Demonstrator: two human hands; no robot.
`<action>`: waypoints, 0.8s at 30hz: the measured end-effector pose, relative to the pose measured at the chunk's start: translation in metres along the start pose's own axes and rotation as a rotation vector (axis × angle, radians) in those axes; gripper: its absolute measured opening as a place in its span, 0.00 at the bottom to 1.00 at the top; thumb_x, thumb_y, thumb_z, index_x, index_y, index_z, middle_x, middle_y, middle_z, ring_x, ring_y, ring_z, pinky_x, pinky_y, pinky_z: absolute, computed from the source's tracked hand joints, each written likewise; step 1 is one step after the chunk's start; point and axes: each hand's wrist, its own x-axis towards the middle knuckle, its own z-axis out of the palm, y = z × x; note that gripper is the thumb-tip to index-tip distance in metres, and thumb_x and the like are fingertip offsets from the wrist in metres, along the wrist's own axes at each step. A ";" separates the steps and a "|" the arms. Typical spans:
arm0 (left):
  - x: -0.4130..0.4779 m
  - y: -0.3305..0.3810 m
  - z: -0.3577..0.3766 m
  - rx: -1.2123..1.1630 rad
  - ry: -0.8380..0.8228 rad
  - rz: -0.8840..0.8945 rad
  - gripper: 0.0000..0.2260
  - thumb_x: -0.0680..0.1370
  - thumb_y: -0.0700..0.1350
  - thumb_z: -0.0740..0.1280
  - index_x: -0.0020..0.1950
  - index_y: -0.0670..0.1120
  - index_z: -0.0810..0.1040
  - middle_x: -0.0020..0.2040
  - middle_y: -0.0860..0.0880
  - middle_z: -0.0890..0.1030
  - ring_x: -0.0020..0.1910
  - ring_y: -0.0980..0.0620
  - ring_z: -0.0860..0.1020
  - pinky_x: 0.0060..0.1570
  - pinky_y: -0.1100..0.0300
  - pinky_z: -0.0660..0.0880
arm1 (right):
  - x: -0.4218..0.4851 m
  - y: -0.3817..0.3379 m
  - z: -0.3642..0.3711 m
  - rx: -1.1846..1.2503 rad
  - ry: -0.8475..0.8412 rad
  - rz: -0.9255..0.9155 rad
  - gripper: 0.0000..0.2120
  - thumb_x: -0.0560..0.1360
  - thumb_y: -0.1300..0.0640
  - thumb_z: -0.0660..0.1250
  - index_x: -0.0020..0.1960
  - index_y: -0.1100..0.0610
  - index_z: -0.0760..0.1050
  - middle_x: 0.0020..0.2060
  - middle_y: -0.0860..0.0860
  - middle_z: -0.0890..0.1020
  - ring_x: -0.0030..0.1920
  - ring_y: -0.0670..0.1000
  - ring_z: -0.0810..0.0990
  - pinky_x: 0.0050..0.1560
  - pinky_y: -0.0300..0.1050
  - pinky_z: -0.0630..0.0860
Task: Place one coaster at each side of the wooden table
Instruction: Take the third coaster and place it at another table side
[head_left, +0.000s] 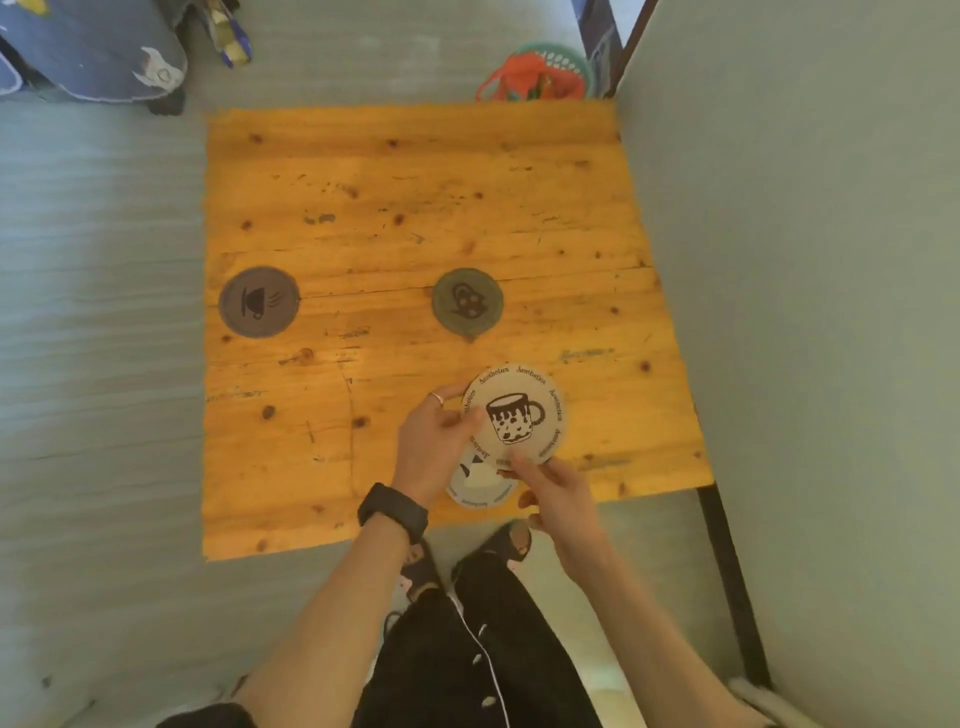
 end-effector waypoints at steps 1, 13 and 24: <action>-0.011 -0.001 0.006 -0.045 -0.030 -0.017 0.12 0.76 0.48 0.71 0.59 0.55 0.76 0.46 0.48 0.86 0.45 0.51 0.84 0.46 0.50 0.81 | -0.014 0.009 -0.009 0.017 0.010 0.016 0.11 0.75 0.46 0.72 0.54 0.49 0.82 0.48 0.51 0.87 0.37 0.48 0.77 0.36 0.43 0.71; -0.057 0.013 0.088 0.155 -0.526 -0.097 0.14 0.76 0.44 0.72 0.61 0.51 0.78 0.47 0.44 0.84 0.39 0.50 0.76 0.37 0.58 0.73 | -0.082 0.043 -0.124 0.070 0.326 -0.085 0.11 0.79 0.46 0.68 0.56 0.51 0.78 0.31 0.44 0.85 0.24 0.41 0.74 0.25 0.35 0.70; -0.041 0.041 0.272 0.225 -0.492 -0.150 0.17 0.72 0.48 0.76 0.58 0.44 0.81 0.48 0.45 0.87 0.43 0.49 0.85 0.40 0.57 0.74 | -0.041 0.054 -0.295 0.079 0.466 -0.102 0.09 0.79 0.46 0.67 0.55 0.50 0.75 0.35 0.46 0.87 0.26 0.41 0.79 0.29 0.35 0.75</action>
